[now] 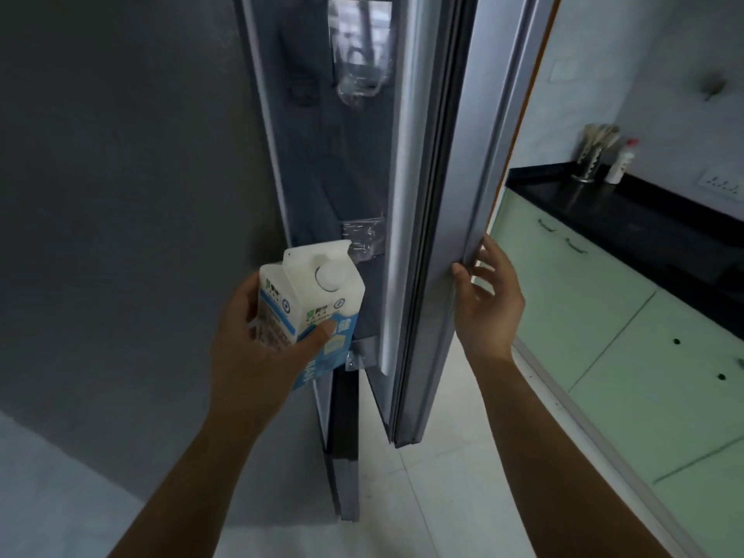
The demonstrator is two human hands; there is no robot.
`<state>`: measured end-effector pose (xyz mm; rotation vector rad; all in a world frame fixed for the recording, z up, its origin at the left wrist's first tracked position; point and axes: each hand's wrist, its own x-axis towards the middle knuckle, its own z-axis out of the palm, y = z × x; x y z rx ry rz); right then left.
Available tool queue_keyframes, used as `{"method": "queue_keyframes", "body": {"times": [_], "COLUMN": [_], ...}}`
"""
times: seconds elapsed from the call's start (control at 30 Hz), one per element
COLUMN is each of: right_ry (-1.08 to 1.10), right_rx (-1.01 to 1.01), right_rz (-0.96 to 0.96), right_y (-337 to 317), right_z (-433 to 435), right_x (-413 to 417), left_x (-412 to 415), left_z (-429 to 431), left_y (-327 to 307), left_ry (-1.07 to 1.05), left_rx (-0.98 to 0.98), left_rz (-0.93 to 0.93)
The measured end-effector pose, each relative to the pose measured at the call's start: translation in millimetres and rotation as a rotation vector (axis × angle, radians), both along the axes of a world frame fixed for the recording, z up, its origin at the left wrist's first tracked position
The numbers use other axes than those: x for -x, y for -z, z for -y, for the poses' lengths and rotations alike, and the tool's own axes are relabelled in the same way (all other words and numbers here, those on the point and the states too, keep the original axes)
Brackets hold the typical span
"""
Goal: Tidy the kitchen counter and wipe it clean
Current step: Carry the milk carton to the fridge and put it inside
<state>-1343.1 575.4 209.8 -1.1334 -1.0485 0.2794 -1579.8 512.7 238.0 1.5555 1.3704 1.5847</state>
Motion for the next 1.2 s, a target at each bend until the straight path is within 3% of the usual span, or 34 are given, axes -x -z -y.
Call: {"method": "queue_keyframes", "body": {"times": [0.33, 0.6, 0.87, 1.07, 1.2], "right_ry": [0.08, 0.046, -0.022, -0.329, -0.206], "right_rx": [0.189, 0.216, -0.025, 0.016, -0.012], "right_rz": [0.113, 0.201, 0.302, 0.625, 0.681], "right_y": [-13, -22, -45, -51, -50], "right_z": [-32, -65, -81, -122, -158], "right_x": [-86, -167, -212, -198, -207], "left_x": [-99, -176, -218, -226, -229], "left_z": [-34, -75, -111, -145, -180], "left_y": [5, 11, 0, 3, 2], "left_ry": [0.054, -0.024, -0.099, -0.116, -0.09], "left_rx": [0.026, -0.011, -0.036, -0.017, -0.018], "left_rz": [0.084, 0.094, 0.073, 0.065, 0.099]}}
